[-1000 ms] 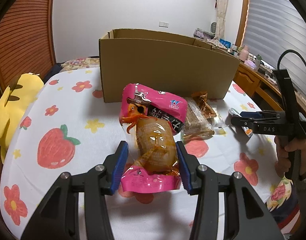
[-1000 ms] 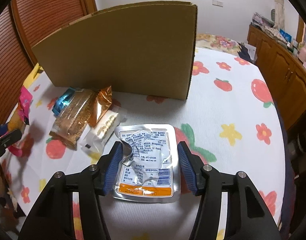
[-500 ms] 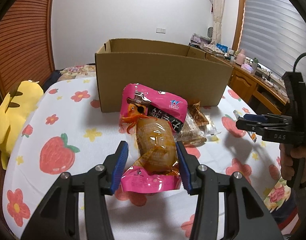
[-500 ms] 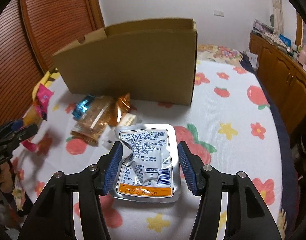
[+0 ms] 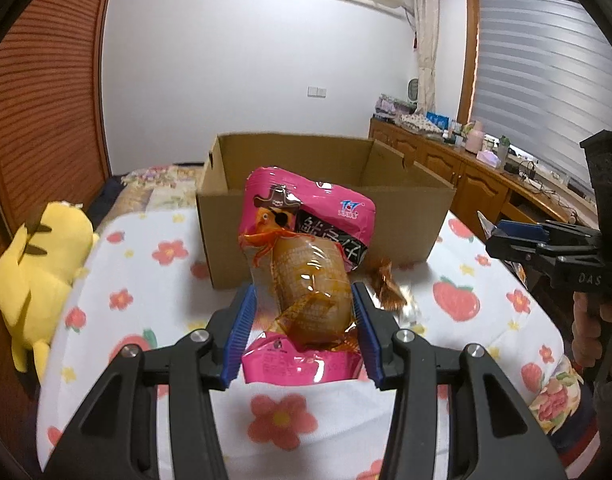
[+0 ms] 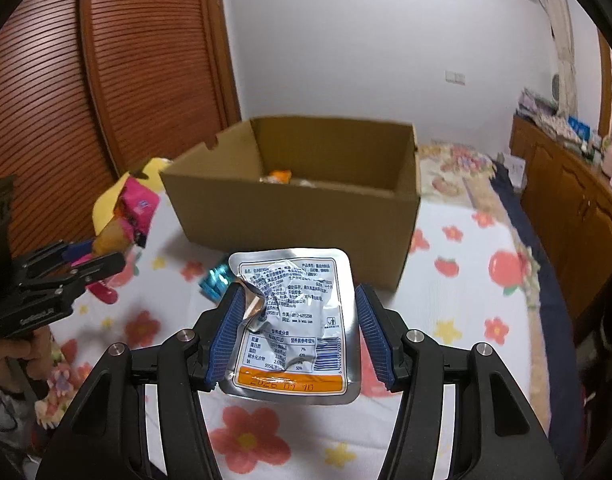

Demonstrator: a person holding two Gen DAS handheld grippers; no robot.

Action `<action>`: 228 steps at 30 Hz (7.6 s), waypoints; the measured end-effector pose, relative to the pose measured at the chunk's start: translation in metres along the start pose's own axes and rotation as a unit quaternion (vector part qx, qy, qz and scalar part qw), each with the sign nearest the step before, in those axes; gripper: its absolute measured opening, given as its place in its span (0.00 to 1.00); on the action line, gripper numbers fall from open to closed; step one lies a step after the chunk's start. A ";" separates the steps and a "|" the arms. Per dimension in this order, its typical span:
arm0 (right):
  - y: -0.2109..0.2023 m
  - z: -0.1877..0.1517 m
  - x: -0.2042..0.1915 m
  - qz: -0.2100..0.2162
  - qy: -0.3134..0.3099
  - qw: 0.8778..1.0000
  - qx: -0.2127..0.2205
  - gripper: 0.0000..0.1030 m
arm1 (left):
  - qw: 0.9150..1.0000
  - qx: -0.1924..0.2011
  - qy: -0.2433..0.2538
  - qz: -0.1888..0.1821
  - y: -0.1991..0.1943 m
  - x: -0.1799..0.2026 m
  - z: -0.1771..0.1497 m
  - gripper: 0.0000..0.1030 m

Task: Organize snacks
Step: 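Lift both held packets and carry them over the box, then open both grippers to drop the packets into the box, then grasp the copper foil packet with right gripper while left gripper approaches the clear wafer packet, then close left gripper on the clear wafer packet while right gripper holds the copper packet, then lift both held packets and carry them over the box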

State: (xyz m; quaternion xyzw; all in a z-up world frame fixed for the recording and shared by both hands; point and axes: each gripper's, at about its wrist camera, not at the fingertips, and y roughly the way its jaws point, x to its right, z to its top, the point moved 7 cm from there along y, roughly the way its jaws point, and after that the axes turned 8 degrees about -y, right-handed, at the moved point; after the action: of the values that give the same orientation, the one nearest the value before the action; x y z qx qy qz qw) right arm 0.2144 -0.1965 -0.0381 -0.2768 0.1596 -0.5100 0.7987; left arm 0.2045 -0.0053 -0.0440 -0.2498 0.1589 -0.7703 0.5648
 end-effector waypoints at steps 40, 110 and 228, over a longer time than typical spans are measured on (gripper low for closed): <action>0.094 0.109 0.025 -0.052 -0.051 0.997 -0.001 0.56 | 0.999 -0.029 0.021 0.041 0.110 -0.011 0.125 0.46; 0.127 -0.016 -0.014 0.028 -0.014 0.995 -0.099 0.33 | 0.999 -0.025 0.016 -0.020 0.054 0.011 -0.013 0.77; 0.015 0.085 0.008 -0.021 -0.052 0.995 0.085 0.20 | 0.999 0.031 0.036 -0.018 0.032 0.022 0.121 0.42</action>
State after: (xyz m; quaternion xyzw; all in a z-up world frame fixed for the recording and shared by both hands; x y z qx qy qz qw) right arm 0.2744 -0.1754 0.0210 -0.2375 0.0685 -0.5234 0.8154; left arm 0.2930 -0.0315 0.0428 -0.2070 0.1511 -0.7934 0.5522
